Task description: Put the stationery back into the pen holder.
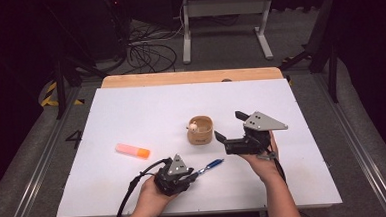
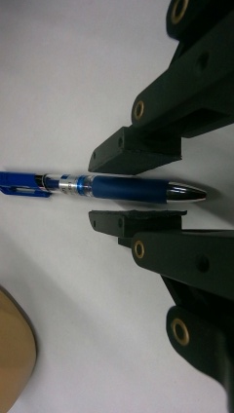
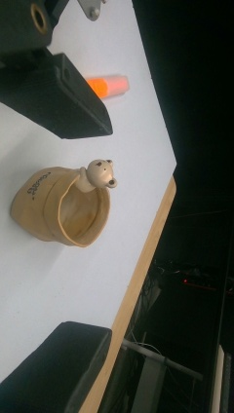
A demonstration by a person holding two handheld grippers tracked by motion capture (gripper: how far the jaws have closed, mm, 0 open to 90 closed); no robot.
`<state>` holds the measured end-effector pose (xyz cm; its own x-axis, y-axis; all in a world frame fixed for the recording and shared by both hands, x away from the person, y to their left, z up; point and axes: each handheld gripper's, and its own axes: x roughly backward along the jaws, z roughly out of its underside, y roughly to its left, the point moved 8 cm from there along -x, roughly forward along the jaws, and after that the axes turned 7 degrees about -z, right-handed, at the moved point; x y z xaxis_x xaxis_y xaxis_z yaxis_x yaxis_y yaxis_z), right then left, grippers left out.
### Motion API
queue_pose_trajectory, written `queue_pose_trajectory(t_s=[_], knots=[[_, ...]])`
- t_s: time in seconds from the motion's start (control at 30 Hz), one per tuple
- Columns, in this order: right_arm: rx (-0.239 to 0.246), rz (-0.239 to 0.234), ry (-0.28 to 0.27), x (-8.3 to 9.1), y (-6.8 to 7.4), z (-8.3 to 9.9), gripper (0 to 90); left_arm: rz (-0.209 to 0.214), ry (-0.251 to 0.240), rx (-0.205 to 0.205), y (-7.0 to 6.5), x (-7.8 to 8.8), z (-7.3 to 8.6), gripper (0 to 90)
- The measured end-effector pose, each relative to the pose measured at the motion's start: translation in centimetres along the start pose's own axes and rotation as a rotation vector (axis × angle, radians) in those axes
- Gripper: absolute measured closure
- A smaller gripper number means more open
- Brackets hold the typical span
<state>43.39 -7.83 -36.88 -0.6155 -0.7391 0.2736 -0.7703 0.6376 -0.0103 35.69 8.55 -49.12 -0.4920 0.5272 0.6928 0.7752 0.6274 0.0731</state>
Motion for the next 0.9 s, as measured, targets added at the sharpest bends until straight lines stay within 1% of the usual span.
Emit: queue_pose_trajectory(t_s=[0.2,0.27,0.4,0.6,0.77,0.83,0.9], knots=[[0.001,-0.003,0.001,-0.04,0.05,0.02,7.5,-0.001,0.003,-0.007,0.04,-0.1,0.07,71.9],[0.002,-0.005,0.001,-0.05,0.07,0.02,7.5,-0.004,0.011,-0.003,0.03,-0.06,0.17,72.3],[0.003,-0.006,0.004,-0.09,0.08,0.05,7.5,-0.006,-0.001,-0.006,0.01,-0.14,0.14,72.5],[0.004,-0.009,0.005,-0.09,0.12,0.05,7.6,-0.011,0.0,-0.003,-0.07,-0.13,0.16,72.6],[0.004,-0.011,0.006,-0.13,0.16,0.06,7.6,-0.014,-0.001,-0.015,-0.06,-0.14,0.19,73.0],[0.003,-0.012,0.007,-0.14,0.16,0.08,7.6,-0.012,-0.006,-0.02,-0.11,-0.17,0.18,74.0],[0.004,-0.013,0.008,-0.15,0.18,0.08,8.1,-0.008,-0.009,-0.032,-0.19,-0.17,0.24,79.0]])
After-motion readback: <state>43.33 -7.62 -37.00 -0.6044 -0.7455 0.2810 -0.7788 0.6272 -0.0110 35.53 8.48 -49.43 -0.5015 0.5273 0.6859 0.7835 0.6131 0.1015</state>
